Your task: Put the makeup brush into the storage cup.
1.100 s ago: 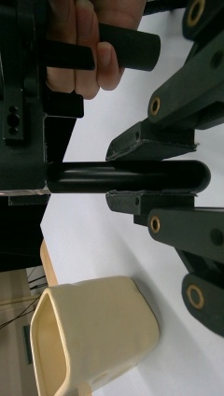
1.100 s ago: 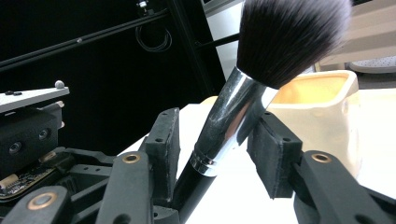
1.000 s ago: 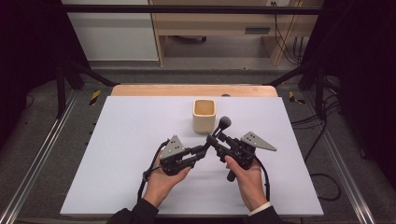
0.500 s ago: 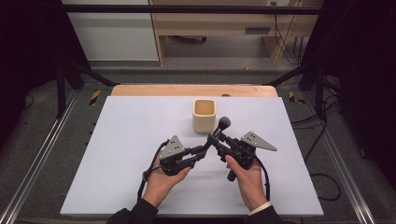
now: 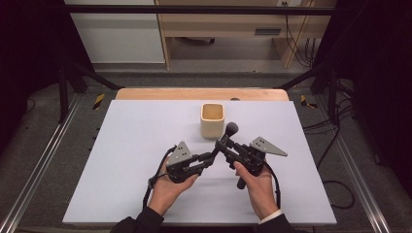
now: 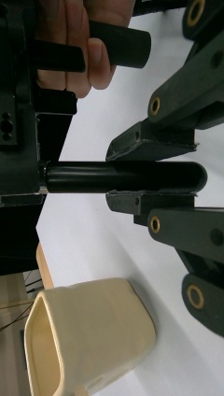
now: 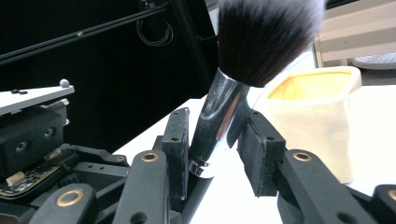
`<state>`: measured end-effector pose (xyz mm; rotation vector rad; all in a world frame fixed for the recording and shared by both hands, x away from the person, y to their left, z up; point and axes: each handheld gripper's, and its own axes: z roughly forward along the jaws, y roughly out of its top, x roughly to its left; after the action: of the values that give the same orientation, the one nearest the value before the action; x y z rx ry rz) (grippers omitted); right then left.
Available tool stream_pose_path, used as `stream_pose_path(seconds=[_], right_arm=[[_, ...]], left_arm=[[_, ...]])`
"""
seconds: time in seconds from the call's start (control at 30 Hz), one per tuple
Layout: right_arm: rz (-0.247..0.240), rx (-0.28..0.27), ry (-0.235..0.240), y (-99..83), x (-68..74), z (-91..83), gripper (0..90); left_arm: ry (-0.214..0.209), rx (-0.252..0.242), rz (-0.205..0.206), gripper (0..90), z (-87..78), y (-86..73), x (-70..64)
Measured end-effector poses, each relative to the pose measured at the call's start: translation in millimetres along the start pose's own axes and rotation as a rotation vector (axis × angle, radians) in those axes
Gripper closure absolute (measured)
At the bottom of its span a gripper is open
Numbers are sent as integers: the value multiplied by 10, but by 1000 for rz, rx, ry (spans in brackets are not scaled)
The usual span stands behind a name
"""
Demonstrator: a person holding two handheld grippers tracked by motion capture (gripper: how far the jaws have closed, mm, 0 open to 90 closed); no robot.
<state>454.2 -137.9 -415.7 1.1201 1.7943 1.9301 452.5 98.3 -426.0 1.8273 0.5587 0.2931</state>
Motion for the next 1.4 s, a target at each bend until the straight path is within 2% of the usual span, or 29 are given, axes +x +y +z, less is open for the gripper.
stream_pose_path(seconds=[0.23, 0.4, 0.67, 0.73, 0.83, 0.87, 0.97, 1.03, 1.1, 1.13, 1.17, 1.2, 1.23, 1.27, 1.33, 1.37, 1.4], right_arm=[[0, 16, 17, 11, 33, -3, 686], [-29, 26, 33, 28, 84, 5, 707], [-71, 51, 30, 45, 126, 11, 709], [-84, 55, 28, 56, 142, 12, 709], [-106, 51, 17, 86, 156, 11, 709], [-112, 50, 16, 97, 156, 10, 709], [-136, 55, 2, 134, 151, 5, 709], [-141, 57, 0, 139, 148, 4, 709], [-162, 61, -10, 148, 142, 11, 709], [-176, 69, -16, 151, 139, 12, 709], [-182, 72, -20, 154, 139, 15, 709], [-189, 79, -21, 159, 137, 16, 708], [-189, 79, -21, 159, 137, 16, 708], [-207, 84, -30, 173, 135, 26, 709], [-212, 83, -29, 182, 135, 31, 708], [-228, 87, -33, 201, 134, 40, 709], [-237, 89, -35, 212, 136, 48, 709]], left_arm=[[-5, 9, 7, 745, 10, -12, -4], [-2, 10, 18, 745, 8, -13, -9], [0, 15, 22, 740, 0, -18, -10], [0, 24, 11, 666, 2, -19, -4], [14, 31, 8, 574, -20, -29, 15], [19, 31, 6, 574, -34, -33, 21], [41, 34, 8, 471, -92, -43, 53], [54, 37, 8, 448, -143, -52, 83], [65, 41, 1, 354, -200, -66, 119], [83, 37, 5, 345, -269, -87, 157], [83, 37, 5, 327, -269, -87, 157], [93, 29, -6, 299, -341, -114, 205], [93, 29, -6, 279, -341, -114, 205], [106, 18, -10, 256, -414, -148, 249], [114, 15, -8, 231, -448, -168, 268], [121, 11, -10, 169, -478, -190, 284], [139, 5, 1, 162, -539, -236, 318]])
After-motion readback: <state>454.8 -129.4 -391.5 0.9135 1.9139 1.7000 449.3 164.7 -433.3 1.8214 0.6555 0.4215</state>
